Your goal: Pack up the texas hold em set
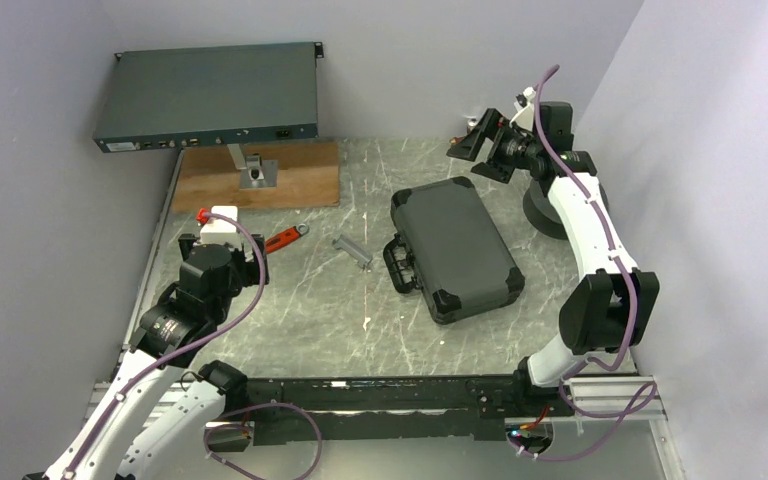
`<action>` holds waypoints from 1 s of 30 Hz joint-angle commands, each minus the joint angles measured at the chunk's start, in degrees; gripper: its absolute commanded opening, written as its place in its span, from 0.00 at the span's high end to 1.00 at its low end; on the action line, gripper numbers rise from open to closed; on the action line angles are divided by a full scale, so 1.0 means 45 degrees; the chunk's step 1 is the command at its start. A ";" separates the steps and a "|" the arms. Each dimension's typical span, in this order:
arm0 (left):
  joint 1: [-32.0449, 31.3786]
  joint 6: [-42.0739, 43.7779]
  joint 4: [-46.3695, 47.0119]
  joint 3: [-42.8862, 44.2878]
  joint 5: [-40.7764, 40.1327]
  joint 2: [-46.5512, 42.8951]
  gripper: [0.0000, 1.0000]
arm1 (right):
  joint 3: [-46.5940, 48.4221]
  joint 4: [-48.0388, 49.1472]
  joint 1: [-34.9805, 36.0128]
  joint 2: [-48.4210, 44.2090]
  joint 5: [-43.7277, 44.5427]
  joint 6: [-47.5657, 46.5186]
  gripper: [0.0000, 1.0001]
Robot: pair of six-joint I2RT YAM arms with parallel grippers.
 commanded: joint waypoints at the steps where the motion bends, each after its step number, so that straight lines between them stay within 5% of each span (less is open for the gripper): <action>1: 0.0015 0.0058 0.0274 0.0124 -0.0184 0.0053 0.04 | 0.0389 0.0744 0.0223 -0.0249 -0.0237 0.0274 0.09; 8: 0.0016 0.0061 0.0265 0.0142 -0.0144 0.0131 0.04 | -0.0548 0.0840 0.0823 -0.0234 0.0701 0.0138 0.25; 30: 0.0024 0.0130 0.0297 0.0126 0.0171 0.0226 0.04 | -0.3780 0.0272 0.2960 -0.0900 0.2902 -0.1309 0.51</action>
